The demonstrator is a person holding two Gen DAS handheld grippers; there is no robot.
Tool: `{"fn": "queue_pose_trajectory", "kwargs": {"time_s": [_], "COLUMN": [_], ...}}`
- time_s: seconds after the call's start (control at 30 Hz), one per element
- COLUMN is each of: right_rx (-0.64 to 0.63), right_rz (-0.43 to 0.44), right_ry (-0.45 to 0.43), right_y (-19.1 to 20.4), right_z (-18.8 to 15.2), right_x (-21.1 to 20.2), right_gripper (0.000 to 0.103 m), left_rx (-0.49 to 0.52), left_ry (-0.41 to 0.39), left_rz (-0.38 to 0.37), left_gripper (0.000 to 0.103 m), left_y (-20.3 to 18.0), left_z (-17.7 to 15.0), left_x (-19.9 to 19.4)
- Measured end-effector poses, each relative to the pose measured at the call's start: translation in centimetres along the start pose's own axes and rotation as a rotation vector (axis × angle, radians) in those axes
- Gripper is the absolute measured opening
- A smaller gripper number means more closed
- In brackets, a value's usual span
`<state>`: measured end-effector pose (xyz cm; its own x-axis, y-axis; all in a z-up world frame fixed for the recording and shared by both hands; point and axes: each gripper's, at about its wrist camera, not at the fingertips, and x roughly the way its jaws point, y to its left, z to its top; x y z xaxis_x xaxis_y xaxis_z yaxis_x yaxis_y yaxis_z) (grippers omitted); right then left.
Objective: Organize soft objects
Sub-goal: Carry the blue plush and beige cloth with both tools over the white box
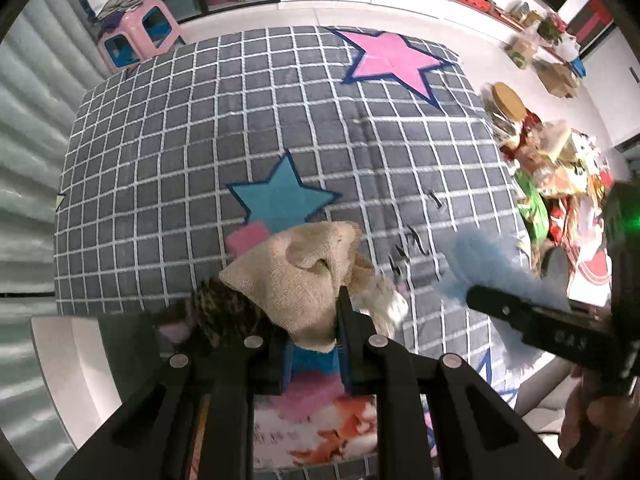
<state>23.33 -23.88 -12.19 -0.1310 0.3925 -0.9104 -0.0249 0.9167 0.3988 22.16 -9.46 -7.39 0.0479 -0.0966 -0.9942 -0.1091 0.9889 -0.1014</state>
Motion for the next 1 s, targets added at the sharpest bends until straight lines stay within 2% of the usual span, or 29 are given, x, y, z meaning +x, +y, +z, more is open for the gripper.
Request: {"fn": "queue_pose_trajectory", "kwargs": {"time_s": [0.23,0.27,0.6,1.0], "right_rx": [-0.015,-0.016,0.039,0.041], "right_rz": [-0.002,-0.006,-0.032,-0.062], "right_ry": [0.051,0.054,0.053,0.062], "right_y": [-0.8,-0.9,-0.4,3.8], "right_z": [-2.7,-3.2,-9.0,-17.0], "right_x": [0.6,0.6,1.1,2.5], "right_gripper": [0.033,0.033,0.033,0.033], "left_rx": [0.023,-0.028,0.112,0.218], "left_ry": [0.019,-0.016,0.008,0.003], "left_rz": [-0.006,0.018,-0.024,-0.062], "left_gripper": [0.020,0.020,0.020,0.020], "left_y": [-1.0,-1.2,-2.2,-0.6], "left_z": [-4.4,-4.8,-11.4,-19.4], "left_x": [-0.8,-0.8,-1.0,-3.1]}}
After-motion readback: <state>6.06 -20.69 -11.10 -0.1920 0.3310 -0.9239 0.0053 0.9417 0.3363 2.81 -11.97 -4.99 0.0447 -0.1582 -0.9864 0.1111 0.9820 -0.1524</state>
